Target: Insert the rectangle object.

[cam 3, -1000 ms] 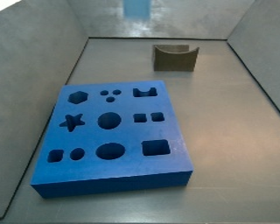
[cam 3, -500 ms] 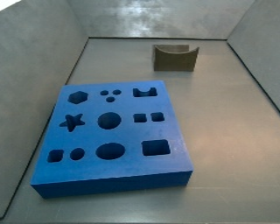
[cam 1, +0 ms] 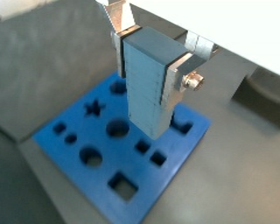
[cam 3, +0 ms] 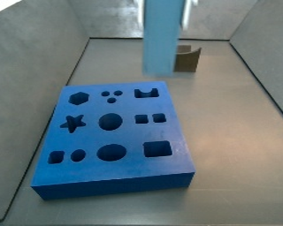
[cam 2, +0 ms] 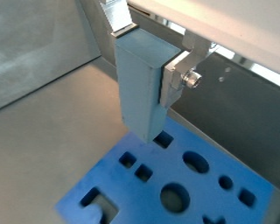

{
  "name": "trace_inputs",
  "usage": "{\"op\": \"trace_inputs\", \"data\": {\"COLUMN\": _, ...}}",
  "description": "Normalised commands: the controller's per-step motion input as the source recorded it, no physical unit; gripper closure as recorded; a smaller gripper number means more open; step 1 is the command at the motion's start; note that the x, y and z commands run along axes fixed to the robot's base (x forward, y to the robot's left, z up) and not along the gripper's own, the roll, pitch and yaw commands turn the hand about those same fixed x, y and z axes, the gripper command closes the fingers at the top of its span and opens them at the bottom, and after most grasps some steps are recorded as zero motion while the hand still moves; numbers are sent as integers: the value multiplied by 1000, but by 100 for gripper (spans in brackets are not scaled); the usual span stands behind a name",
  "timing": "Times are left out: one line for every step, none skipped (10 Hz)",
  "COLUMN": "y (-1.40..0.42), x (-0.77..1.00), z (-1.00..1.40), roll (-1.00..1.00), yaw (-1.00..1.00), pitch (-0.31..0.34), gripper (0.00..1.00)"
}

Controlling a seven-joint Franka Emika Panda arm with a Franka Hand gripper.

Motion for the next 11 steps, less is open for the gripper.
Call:
{"op": "trace_inputs", "data": {"y": -540, "x": 463, "z": -1000, "roll": 0, "yaw": 309, "pitch": -46, "gripper": 100}}
{"op": "trace_inputs", "data": {"y": -531, "x": 406, "z": -1000, "roll": 0, "yaw": 346, "pitch": -56, "gripper": 100}}
{"op": "trace_inputs", "data": {"y": -611, "x": 294, "z": -983, "roll": 77, "yaw": 377, "pitch": -77, "gripper": 100}}
{"op": "trace_inputs", "data": {"y": -566, "x": 234, "z": -803, "roll": 193, "yaw": 314, "pitch": -89, "gripper": 100}}
{"op": "trace_inputs", "data": {"y": -429, "x": 206, "z": -434, "roll": 420, "yaw": 174, "pitch": 0, "gripper": 100}}
{"op": "trace_inputs", "data": {"y": -346, "x": 26, "z": -366, "roll": 491, "yaw": 31, "pitch": 0, "gripper": 100}}
{"op": "trace_inputs", "data": {"y": -174, "x": -100, "z": -357, "roll": 401, "yaw": 0, "pitch": 0, "gripper": 100}}
{"op": "trace_inputs", "data": {"y": 0, "x": -140, "z": -183, "roll": 94, "yaw": 0, "pitch": 0, "gripper": 100}}
{"op": "trace_inputs", "data": {"y": 94, "x": -177, "z": -80, "roll": 0, "yaw": 0, "pitch": 0, "gripper": 100}}
{"op": "trace_inputs", "data": {"y": 160, "x": -363, "z": -74, "roll": 0, "yaw": 0, "pitch": 0, "gripper": 100}}
{"op": "trace_inputs", "data": {"y": 6, "x": -397, "z": -200, "roll": -26, "yaw": -49, "pitch": 0, "gripper": 100}}
